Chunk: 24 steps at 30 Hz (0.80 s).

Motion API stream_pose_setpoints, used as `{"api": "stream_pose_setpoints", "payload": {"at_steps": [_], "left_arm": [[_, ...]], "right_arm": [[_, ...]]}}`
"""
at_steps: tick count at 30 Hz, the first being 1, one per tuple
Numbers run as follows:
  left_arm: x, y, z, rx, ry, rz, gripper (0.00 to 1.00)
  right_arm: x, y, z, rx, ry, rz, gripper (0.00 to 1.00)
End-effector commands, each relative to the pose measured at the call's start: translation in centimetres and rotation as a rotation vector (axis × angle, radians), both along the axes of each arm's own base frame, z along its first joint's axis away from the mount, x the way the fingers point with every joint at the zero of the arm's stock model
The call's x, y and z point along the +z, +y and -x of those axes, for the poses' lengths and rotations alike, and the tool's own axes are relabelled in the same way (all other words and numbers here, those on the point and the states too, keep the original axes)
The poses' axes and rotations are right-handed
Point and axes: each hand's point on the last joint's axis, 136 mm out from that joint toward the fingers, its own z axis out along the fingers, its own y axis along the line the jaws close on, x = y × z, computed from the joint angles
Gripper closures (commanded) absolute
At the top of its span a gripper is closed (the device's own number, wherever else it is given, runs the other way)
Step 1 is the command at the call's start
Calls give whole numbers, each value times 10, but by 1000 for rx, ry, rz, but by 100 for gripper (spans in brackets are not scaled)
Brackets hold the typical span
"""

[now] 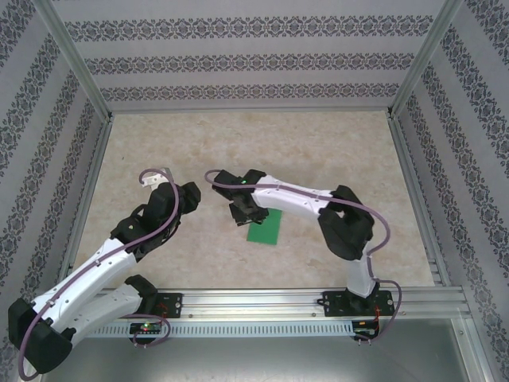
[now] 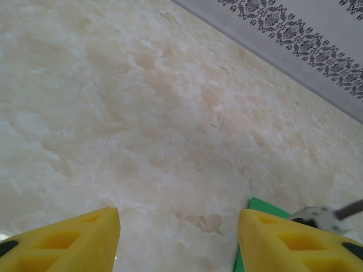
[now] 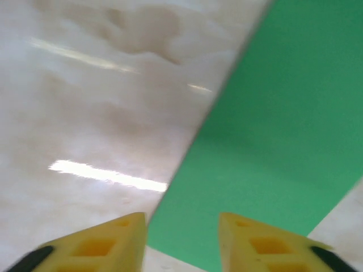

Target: Fold a paper plane with a square sheet of paper (pick it up from the middle)

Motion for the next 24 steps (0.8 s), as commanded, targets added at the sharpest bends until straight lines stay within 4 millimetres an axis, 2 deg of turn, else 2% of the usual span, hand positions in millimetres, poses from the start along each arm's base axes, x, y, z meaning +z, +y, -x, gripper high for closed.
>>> {"api": "stream_pose_setpoints", "payload": {"at_steps": [1,3,7,10,11,14,17,24], "left_arm": [[1,3,-1,3,0,-15,41],[1,-12,-6,-62,-8,2,42],[-8,-66,-20,-282,48,37,49],[-28,-110,-29,-447,162,63,59],[-38,-126,-29,-506,210,88,61],[-61,-156,-33,-601,307,127,66],[-79,-175,-34,-653,372,137,67],[-103,-206,-33,-734,471,127,68]], "right_arm": [[36,6,-10,-85,-24,-324,54],[44,-16,-15,-149,-59,-404,51],[45,-67,-24,-312,-119,-538,50],[31,-91,-23,-409,-103,-664,50],[28,-96,-24,-429,-99,-705,51],[20,-108,-21,-471,-91,-751,52],[14,-114,-18,-479,-96,-742,52],[0,-117,-14,-491,-83,-720,53]]}}
